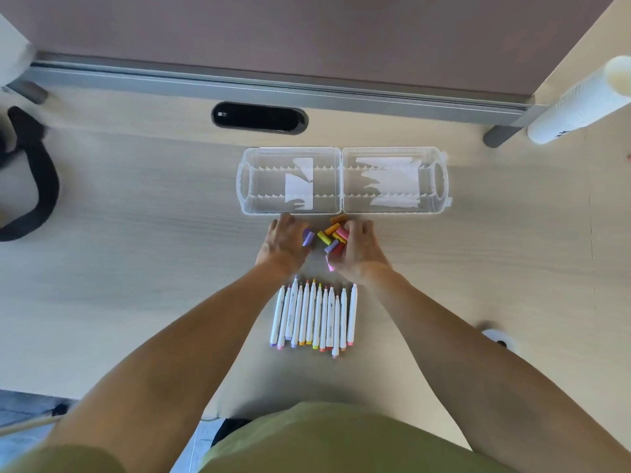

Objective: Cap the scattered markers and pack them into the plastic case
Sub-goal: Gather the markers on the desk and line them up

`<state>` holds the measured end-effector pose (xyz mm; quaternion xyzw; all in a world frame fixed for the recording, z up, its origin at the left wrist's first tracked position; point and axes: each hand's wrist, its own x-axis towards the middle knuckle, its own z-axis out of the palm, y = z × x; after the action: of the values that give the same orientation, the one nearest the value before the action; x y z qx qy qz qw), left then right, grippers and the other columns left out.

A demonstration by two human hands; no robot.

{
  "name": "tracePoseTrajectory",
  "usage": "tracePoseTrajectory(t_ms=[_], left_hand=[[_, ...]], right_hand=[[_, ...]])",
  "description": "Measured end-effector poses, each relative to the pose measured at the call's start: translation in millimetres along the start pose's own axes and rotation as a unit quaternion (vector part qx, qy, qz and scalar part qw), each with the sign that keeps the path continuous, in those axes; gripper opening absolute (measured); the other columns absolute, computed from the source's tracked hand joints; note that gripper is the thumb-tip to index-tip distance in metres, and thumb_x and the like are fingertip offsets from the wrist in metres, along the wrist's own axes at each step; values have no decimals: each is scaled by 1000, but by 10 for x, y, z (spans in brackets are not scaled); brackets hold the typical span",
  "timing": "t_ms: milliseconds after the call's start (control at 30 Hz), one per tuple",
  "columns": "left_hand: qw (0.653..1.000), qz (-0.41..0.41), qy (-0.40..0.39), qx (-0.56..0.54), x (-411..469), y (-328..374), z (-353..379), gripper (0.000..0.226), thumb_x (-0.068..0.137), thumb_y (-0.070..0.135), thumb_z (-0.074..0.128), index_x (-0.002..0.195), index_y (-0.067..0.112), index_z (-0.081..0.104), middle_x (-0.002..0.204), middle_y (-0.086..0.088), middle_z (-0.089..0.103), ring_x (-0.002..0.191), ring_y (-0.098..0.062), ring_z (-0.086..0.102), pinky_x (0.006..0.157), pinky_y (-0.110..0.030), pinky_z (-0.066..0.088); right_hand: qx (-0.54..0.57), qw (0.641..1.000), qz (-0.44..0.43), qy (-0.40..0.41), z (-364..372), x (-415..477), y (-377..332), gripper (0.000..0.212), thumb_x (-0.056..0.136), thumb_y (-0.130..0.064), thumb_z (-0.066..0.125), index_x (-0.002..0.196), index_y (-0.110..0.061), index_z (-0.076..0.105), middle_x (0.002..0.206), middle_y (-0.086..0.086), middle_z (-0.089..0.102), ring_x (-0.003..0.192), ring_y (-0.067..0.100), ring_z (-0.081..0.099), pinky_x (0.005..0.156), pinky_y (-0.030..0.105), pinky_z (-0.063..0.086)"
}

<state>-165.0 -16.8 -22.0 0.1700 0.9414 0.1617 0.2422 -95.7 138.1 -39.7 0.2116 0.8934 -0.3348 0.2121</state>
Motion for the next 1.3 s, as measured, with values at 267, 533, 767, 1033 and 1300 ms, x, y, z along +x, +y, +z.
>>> tracePoseTrajectory(t_ms=[267, 533, 767, 1033, 1300], left_hand=[[997, -39, -53, -32, -23, -110, -14, 56, 86, -4, 55, 130, 31, 53, 131, 3, 44, 122, -21, 45, 97, -35, 47], [996, -54, -22, -71, -131, -287, -90, 30, 92, 21, 61, 122, 24, 58, 119, -4, 49, 105, -28, 57, 92, -42, 51], [967, -145, -198, 70, -347, -491, 37, 86, 69, 80, 63, 128, 17, 56, 117, -7, 60, 106, -25, 59, 91, -36, 53], [965, -158, -203, 52, -572, -583, 130, 72, 69, 77, 66, 104, 15, 62, 96, -4, 58, 90, -22, 57, 84, -35, 53], [972, -158, -165, 50, -762, -573, 140, 50, 77, 67, 68, 75, 17, 60, 76, -2, 59, 79, -21, 61, 76, -33, 54]], right_hand=[[-79, 997, -22, -13, 73, 40, -252, 92, 80, -23, 79, 148, -15, 17, 143, 14, 24, 129, 37, 44, 103, 44, 46], [-84, 993, -81, -24, 15, -47, -177, 76, 87, -23, 72, 148, -29, 26, 137, 8, 29, 128, 28, 44, 110, 42, 41], [-87, 996, -1, 26, -16, -529, -10, 28, 90, -50, 62, 95, -22, 56, 97, -2, 60, 88, 17, 60, 69, 28, 44], [-162, 978, 119, -47, 268, -826, 137, 51, 82, -64, 63, 98, -16, 65, 99, 2, 66, 94, 24, 64, 67, 28, 41], [-150, 979, 132, -42, 420, -902, 119, 46, 80, -61, 65, 98, -18, 67, 99, 1, 68, 92, 23, 65, 72, 29, 50]])
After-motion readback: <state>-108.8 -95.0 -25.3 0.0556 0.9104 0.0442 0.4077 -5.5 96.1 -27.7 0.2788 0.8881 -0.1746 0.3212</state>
